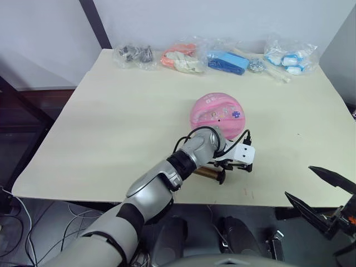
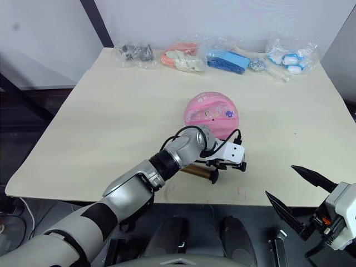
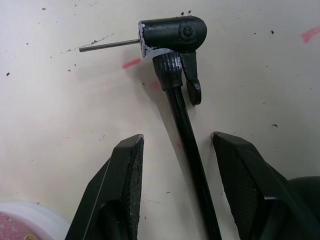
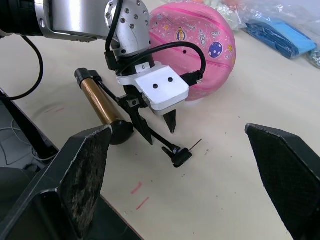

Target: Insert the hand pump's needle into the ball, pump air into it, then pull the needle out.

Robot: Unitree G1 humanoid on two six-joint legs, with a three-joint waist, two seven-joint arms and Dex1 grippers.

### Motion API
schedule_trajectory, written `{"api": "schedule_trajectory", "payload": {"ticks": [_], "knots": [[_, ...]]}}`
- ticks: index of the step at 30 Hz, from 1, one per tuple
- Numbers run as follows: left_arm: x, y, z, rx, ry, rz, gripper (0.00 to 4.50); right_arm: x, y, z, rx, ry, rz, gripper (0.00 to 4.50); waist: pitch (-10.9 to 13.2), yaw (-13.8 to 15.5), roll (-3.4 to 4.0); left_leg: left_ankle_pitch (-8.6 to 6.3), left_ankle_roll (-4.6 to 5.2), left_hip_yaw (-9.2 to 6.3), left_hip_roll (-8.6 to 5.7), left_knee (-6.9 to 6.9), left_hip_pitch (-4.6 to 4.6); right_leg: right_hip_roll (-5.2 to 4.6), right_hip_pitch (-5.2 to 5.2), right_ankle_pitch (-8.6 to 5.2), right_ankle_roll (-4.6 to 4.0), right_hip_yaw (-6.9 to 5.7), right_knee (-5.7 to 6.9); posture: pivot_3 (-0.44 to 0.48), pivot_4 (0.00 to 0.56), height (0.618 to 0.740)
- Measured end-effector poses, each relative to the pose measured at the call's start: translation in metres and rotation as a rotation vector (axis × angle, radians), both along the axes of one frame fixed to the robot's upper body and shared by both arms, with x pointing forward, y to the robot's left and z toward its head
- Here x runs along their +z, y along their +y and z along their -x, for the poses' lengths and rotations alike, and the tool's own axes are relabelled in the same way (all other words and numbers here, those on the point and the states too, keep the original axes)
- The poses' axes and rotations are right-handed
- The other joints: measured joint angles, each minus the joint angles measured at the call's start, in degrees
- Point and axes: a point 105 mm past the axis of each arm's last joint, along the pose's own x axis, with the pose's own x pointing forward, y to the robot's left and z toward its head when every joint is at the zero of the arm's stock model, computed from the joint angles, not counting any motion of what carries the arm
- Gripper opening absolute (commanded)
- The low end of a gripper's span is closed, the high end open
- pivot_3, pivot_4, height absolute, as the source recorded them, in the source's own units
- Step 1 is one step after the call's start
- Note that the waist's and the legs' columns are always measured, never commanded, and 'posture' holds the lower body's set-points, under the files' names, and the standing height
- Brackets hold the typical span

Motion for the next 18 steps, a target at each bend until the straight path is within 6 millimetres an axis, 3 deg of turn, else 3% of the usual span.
{"api": "schedule_trajectory", "payload": {"ticks": [8, 18], "knots": [[-0.006, -0.002, 0.004, -0.023, 0.011, -0.009, 0.17, -0.001, 0.002, 0.001, 0.005, 0.004, -0.004, 4.5, -0.21, 0.08, 0.02, 0.0, 0.0, -0.02, -0.01, 0.01, 0.07, -0.01, 0.12, 0.0, 0.0, -0.02, -0.05, 0.0, 0.15, 0.74], [-0.003, 0.01, 0.005, 0.027, 0.073, 0.008, 0.17, -0.004, 0.001, 0.004, -0.002, 0.031, -0.005, 4.5, -0.22, -0.26, 0.06, 0.0, 0.0, -0.03, 0.03, 0.0, 0.05, 0.01, 0.06, 0.0, -0.01, -0.04, -0.01, 0.0, 0.15, 0.74]]}}
